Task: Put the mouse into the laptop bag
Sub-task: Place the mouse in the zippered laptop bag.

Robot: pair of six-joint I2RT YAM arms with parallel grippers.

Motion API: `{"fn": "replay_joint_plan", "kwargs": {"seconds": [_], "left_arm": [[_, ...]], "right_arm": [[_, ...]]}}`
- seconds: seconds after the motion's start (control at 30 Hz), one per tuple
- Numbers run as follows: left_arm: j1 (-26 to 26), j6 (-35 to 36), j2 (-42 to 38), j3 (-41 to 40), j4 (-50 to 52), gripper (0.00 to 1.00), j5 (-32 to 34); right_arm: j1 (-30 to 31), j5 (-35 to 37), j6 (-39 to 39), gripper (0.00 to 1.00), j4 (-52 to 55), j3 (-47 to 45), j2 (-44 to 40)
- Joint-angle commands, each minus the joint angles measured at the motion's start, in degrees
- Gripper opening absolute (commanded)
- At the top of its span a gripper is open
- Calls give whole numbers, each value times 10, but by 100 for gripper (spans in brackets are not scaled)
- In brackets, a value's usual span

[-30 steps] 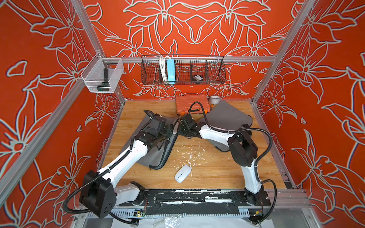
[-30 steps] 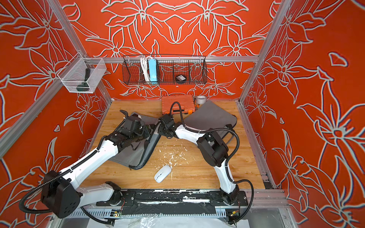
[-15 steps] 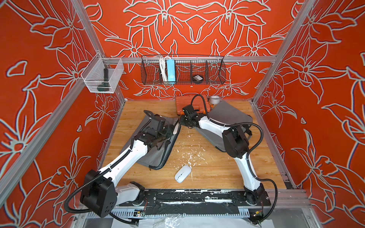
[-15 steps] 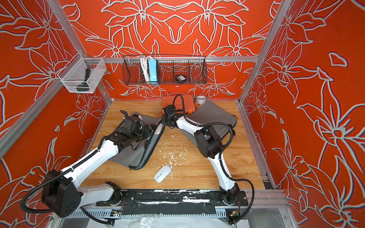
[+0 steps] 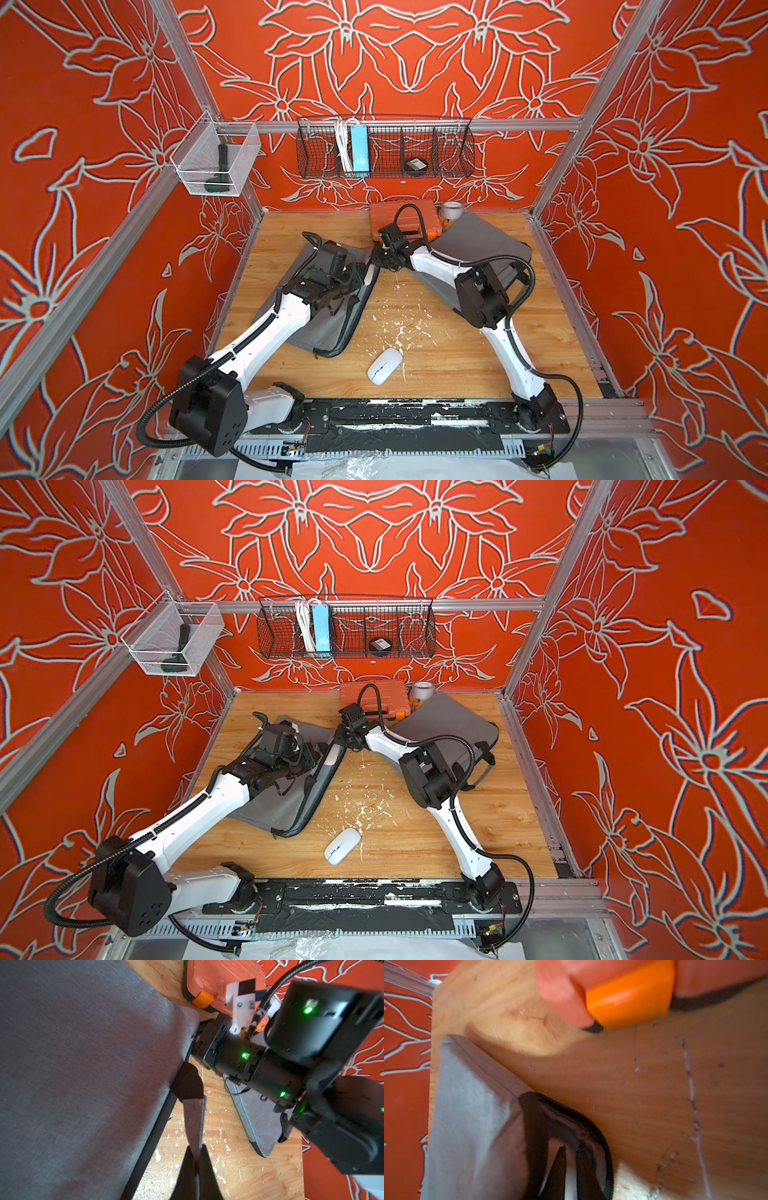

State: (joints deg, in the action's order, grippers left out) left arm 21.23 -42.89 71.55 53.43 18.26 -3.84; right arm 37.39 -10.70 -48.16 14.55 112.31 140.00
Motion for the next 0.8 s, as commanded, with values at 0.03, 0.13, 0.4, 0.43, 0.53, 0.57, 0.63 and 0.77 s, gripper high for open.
{"fn": "replay_joint_plan", "kwargs": {"seconds": [0.03,0.13,0.4,0.43,0.53,0.57,0.63,0.77], "left_arm": [[-8,-4,-1,-6,-16,0,2],[-12,-4,1,-9,-17,0,2],[-19,-11,-7,-6,5,25,14],[-21,-14,-15,-8,8,41,22],[-26,-31,-62,-26,14,74,49],[-29,-40,-80,-33,21,79,64],[-36,-74,-116,-41,59,84,105],[-92,-143,-186,-82,144,86,112]], "right_arm": [[14,-24,-21,14,-32,-43,-34],[14,-22,-26,14,-44,-69,-48],[13,46,2,40,-6,-118,-139],[14,55,2,43,-5,-134,-159],[14,73,-9,50,-19,-216,-228],[15,72,-16,52,-31,-252,-254],[22,75,-20,58,-61,-326,-307],[79,121,-13,77,-87,-443,-400]]}}
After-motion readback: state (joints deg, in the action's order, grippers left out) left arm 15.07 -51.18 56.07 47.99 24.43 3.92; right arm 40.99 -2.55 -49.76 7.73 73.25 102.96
